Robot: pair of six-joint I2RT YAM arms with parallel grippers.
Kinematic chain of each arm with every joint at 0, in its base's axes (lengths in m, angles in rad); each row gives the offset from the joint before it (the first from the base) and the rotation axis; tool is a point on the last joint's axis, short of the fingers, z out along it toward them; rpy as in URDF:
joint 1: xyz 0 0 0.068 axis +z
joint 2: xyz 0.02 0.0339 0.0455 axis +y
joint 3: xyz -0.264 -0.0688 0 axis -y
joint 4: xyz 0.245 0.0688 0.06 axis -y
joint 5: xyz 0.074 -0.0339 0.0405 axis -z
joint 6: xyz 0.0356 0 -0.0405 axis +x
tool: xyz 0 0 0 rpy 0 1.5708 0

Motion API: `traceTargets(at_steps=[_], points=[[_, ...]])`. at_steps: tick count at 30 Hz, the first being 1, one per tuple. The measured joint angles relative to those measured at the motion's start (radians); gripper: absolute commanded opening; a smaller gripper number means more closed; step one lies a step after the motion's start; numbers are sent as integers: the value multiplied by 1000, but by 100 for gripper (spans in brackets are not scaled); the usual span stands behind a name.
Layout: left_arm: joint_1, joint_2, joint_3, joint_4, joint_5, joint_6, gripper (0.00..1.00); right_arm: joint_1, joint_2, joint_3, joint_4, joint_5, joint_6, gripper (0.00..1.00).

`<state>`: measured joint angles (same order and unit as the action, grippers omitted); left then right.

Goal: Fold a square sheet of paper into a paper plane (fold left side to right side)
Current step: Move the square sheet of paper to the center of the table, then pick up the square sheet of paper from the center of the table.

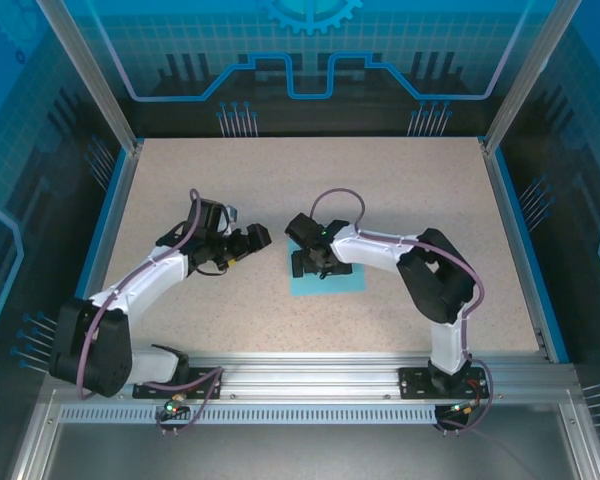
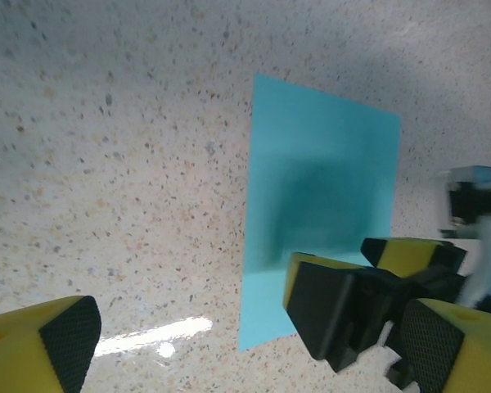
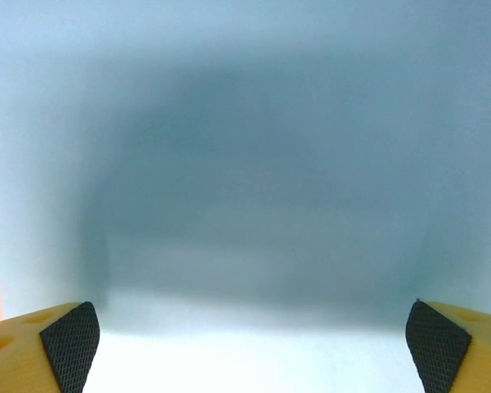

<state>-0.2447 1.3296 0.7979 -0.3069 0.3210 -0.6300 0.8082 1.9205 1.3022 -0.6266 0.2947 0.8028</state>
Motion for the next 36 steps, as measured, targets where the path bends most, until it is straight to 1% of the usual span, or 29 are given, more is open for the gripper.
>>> traceTargets(at_steps=[5, 7, 10, 15, 20, 25, 32, 36], points=[[-8, 96, 14, 32, 90, -33, 84, -27, -126, -17, -1, -9, -22, 100], [-27, 151, 37, 54, 134, -48, 77, -50, -167, -44, 2, -14, -26, 100], [-72, 238, 82, 79, 183, -59, 71, -94, -191, -108, 17, -27, -30, 100], [-158, 359, 137, 117, 209, -80, 67, -143, -191, -206, 23, -58, -29, 100], [-204, 450, 173, 134, 211, -99, 66, -163, -191, -251, 57, -95, -29, 100], [-224, 502, 192, 129, 203, -105, 65, -176, -177, -257, 82, -119, -25, 100], [-227, 521, 205, 129, 200, -117, 60, -177, -158, -263, 104, -136, -16, 100], [-227, 522, 206, 129, 199, -124, 60, -177, -158, -263, 105, -141, -17, 100]])
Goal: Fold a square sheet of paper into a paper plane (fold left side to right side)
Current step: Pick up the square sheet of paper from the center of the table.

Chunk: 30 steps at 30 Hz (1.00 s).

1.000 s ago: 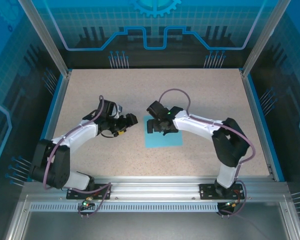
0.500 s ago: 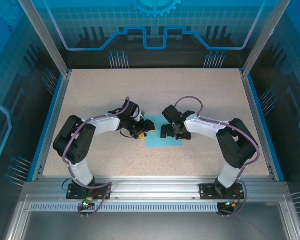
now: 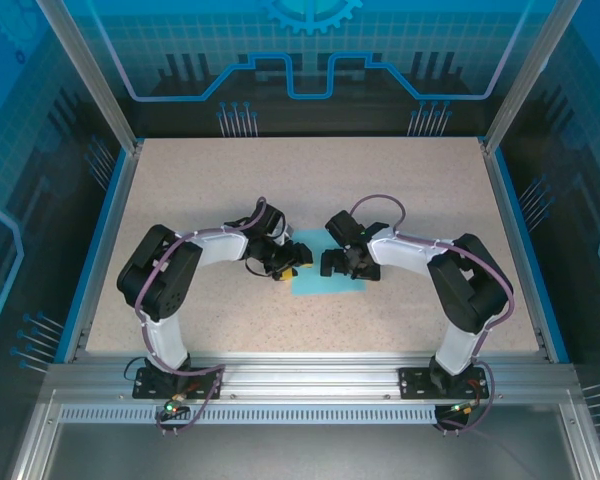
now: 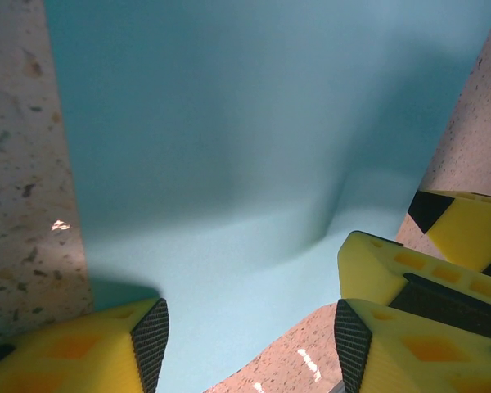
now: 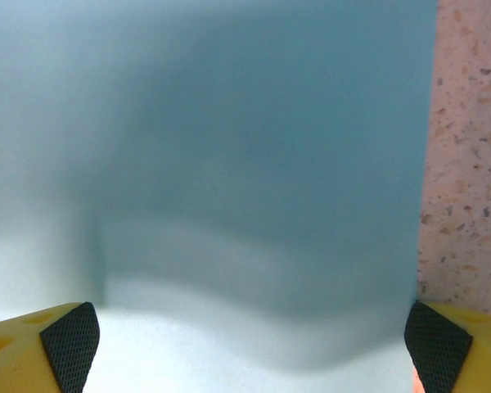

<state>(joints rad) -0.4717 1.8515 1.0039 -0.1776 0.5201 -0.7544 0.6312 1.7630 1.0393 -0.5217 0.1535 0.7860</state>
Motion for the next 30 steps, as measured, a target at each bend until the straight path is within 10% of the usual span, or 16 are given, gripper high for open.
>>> traceTargets(at_steps=[14, 30], points=[[0, 0, 2, 0, -3, -4, 60, 8, 2, 14, 31, -76, -28, 77], [31, -121, 0, -38, -34, 37, 71, 14, -18, 3, 121, -185, -54, 28]])
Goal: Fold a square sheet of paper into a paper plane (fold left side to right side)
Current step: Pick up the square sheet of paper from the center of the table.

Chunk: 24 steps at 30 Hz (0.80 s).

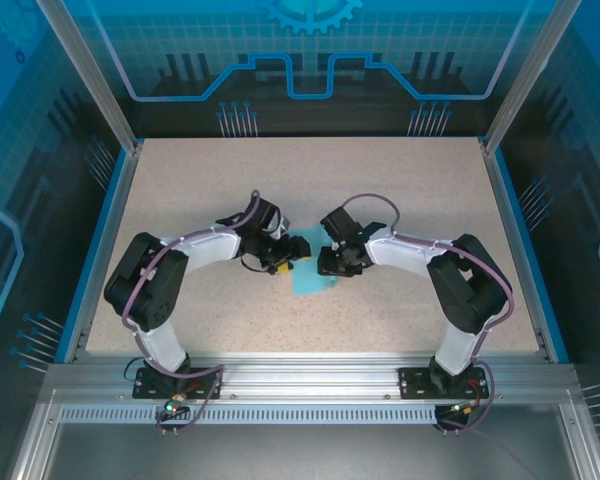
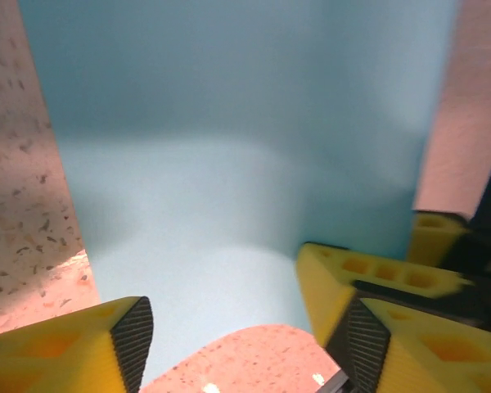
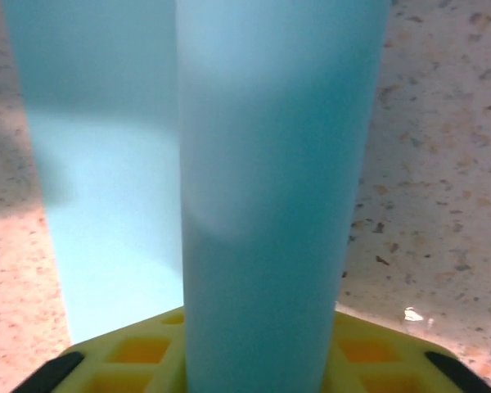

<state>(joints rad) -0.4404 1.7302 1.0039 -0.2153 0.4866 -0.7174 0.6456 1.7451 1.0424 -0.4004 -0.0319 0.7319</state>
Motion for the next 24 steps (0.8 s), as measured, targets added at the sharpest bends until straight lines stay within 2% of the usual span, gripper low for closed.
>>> traceTargets(at_steps=[5, 11, 17, 24], points=[[98, -155, -48, 21, 12, 13, 80, -41, -129, -114, 135, -93, 0, 24], [203, -329, -140, 111, 82, -17, 92, -124, -327, -244, 344, -244, -7, 22], [219, -432, -155, 259, 164, -98, 97, -193, -497, -293, 512, -375, 10, 22], [208, -444, -154, 459, 239, -248, 98, -203, -600, -278, 631, -463, 68, 22]])
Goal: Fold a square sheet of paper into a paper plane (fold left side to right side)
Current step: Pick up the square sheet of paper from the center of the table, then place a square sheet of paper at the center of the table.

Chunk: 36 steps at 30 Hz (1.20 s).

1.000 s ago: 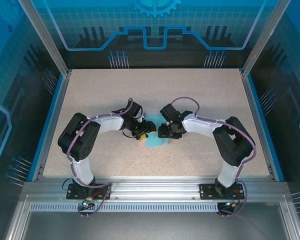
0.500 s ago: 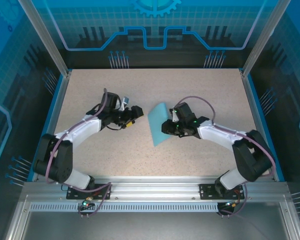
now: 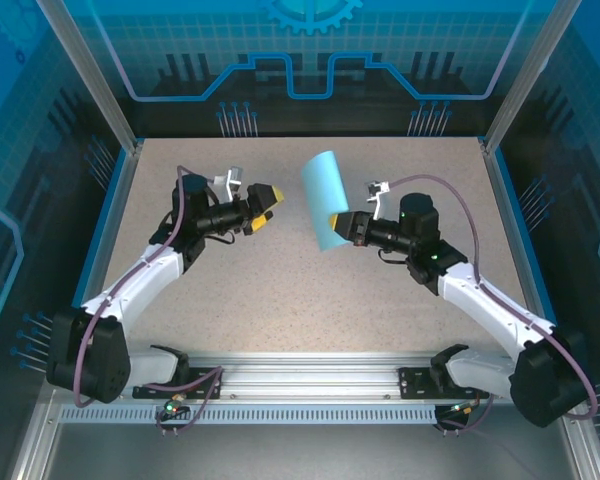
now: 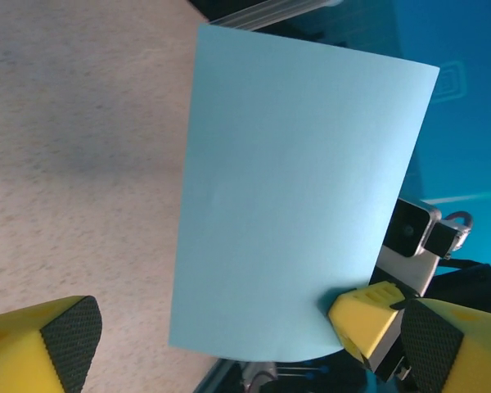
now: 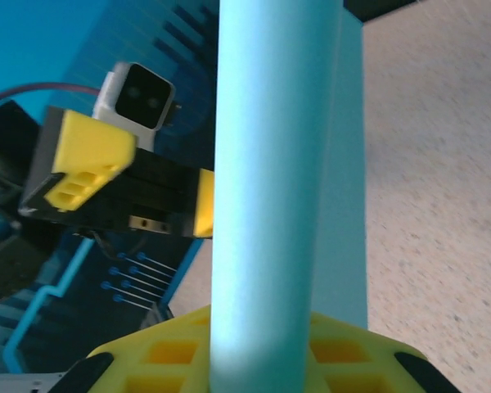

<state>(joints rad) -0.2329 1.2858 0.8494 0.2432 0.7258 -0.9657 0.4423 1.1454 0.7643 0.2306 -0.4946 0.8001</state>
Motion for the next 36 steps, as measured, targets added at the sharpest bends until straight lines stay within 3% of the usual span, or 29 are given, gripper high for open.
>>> traceTargets(at_steps=[6, 21, 23, 29, 32, 36], points=[[-66, 9, 7, 88, 22, -58, 99, 1, -11, 31, 84, -33, 85, 22], [-133, 62, 85, 171, 25, -84, 96, 44, -25, 83, 214, -41, 233, 22], [-136, 64, 86, 186, 25, -86, 88, 44, -24, 82, 222, -39, 246, 22], [-137, 62, 92, 188, 23, -74, 43, 38, -29, 49, 201, -16, 251, 23], [-137, 53, 94, 158, 19, -50, 27, 22, -38, 27, 162, -4, 246, 27], [-137, 35, 98, 95, 4, -15, 17, 2, -71, 2, 79, 27, 212, 38]])
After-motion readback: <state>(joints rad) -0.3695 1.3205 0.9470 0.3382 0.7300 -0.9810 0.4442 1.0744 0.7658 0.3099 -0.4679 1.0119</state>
